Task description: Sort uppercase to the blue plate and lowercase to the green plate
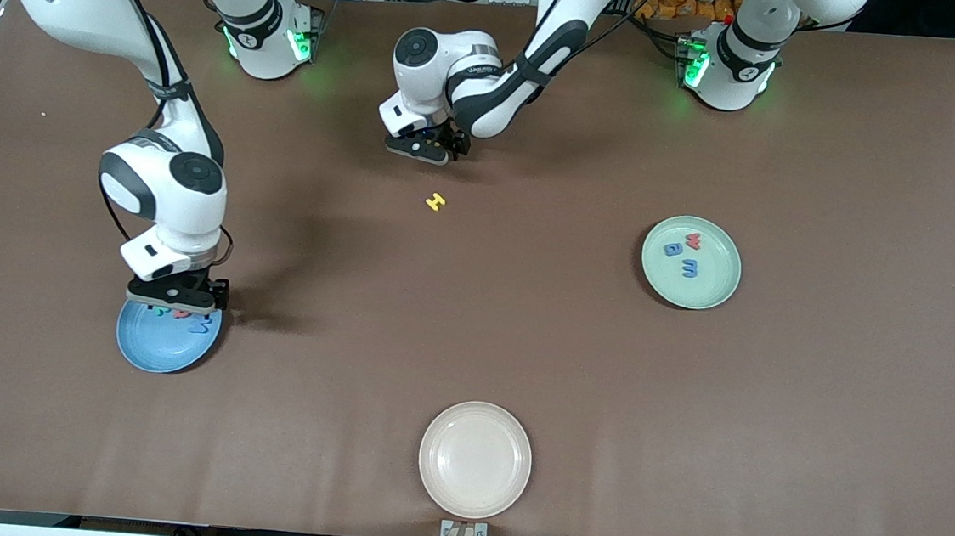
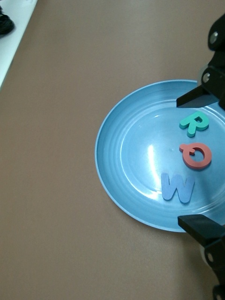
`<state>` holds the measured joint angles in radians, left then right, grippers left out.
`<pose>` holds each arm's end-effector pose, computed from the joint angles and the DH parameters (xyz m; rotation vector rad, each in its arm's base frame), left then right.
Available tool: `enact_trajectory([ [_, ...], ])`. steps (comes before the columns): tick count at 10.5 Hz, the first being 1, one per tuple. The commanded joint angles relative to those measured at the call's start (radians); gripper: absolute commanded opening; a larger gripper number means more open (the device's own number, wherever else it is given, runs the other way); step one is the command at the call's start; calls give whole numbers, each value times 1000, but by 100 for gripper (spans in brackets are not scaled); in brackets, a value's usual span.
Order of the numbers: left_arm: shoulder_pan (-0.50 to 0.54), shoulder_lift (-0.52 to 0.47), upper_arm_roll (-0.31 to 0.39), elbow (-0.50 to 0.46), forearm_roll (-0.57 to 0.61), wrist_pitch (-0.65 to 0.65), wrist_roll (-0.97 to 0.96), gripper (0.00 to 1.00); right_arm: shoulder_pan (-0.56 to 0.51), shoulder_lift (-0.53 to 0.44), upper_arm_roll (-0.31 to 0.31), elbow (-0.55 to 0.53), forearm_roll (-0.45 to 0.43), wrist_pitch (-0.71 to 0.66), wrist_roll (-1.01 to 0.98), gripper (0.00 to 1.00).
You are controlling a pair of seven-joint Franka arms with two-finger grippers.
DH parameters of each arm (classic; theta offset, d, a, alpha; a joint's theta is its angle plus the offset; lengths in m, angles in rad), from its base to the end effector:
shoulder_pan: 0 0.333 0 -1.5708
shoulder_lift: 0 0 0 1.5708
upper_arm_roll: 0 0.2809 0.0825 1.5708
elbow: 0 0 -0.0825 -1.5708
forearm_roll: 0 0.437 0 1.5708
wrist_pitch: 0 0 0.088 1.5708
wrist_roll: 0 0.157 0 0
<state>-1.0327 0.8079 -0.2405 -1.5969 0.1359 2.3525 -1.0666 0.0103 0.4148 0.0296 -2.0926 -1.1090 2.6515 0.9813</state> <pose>0.2134 -0.6670 0.0514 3.1106 -0.3663 -0.1303 0.6214 0.0293 0.1099 2.6675 0.0283 0.5290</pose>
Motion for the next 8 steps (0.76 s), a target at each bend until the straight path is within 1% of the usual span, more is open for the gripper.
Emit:
enact_trajectory([
  [1, -13, 7, 3, 29, -13, -7, -38, 95, -32, -51, 29, -17, 194, -2, -154, 100],
  [2, -13, 7, -2, 31, -13, -7, -44, 94, -32, -63, 30, -17, 281, -11, -226, 100],
  [3, -12, 5, -11, 29, -15, -7, -50, 85, -32, -74, 29, -18, 360, -15, -293, 100],
  [4, -13, 7, -11, 29, -15, -7, -56, 74, -33, -80, 29, -18, 417, -19, -350, 100],
  [5, -13, 10, -10, 28, -15, -7, -56, 68, -38, -89, 30, -17, 473, -40, -404, 100],
  [6, -12, 17, -10, 26, -13, -9, -56, 67, -38, -102, 30, -17, 547, -62, -468, 100],
  [7, -12, 17, -11, 23, -15, -10, -56, 65, -38, -117, 29, -15, 646, -89, -554, 100],
  [8, -10, 19, -13, 21, -16, -13, -55, 65, -41, -131, 29, -11, 763, -129, -655, 100],
])
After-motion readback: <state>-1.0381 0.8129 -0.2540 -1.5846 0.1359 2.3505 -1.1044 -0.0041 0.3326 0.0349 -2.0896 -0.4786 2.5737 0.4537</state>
